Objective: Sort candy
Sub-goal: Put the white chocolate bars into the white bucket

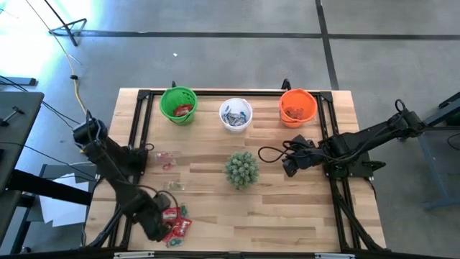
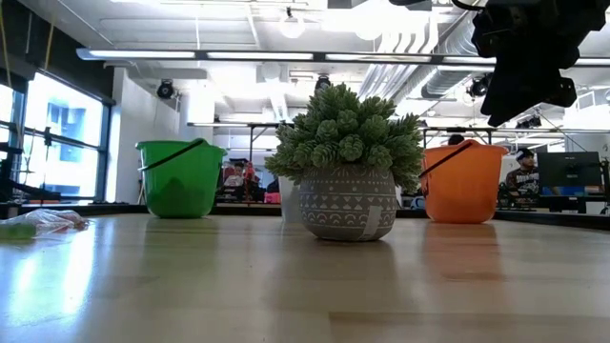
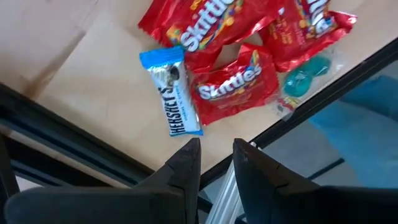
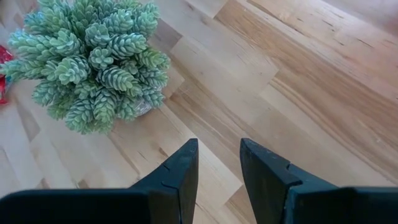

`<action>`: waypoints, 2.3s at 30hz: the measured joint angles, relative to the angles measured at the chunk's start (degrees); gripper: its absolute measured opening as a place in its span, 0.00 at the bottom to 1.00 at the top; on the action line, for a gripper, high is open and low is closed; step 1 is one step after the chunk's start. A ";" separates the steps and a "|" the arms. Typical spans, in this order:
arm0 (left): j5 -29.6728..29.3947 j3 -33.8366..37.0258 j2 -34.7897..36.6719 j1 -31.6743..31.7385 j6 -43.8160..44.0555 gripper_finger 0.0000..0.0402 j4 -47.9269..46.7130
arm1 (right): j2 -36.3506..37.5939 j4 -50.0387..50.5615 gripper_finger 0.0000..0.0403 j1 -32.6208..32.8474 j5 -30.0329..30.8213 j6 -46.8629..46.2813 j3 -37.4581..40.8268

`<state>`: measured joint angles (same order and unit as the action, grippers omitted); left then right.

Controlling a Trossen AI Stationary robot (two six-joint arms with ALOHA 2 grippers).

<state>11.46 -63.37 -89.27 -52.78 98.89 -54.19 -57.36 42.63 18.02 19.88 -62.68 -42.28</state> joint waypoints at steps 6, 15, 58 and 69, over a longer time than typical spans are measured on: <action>-3.80 1.24 0.02 -4.48 5.32 0.20 0.34 | 0.00 -0.01 0.28 0.00 0.00 -2.80 0.01; -7.67 7.88 0.02 -7.52 7.18 0.22 3.33 | 0.00 -0.02 0.28 0.00 -3.27 -6.66 0.01; -5.61 21.64 1.44 -6.75 -4.74 0.02 25.72 | 0.00 -0.07 0.28 0.00 -5.95 -11.03 0.02; -7.32 21.64 13.12 2.07 -16.62 0.02 16.57 | 0.00 -0.04 0.28 0.00 -3.88 -11.90 0.02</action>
<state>4.14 -41.74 -76.16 -50.71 82.27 -37.62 -57.36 42.59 18.02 15.99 -74.58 -42.26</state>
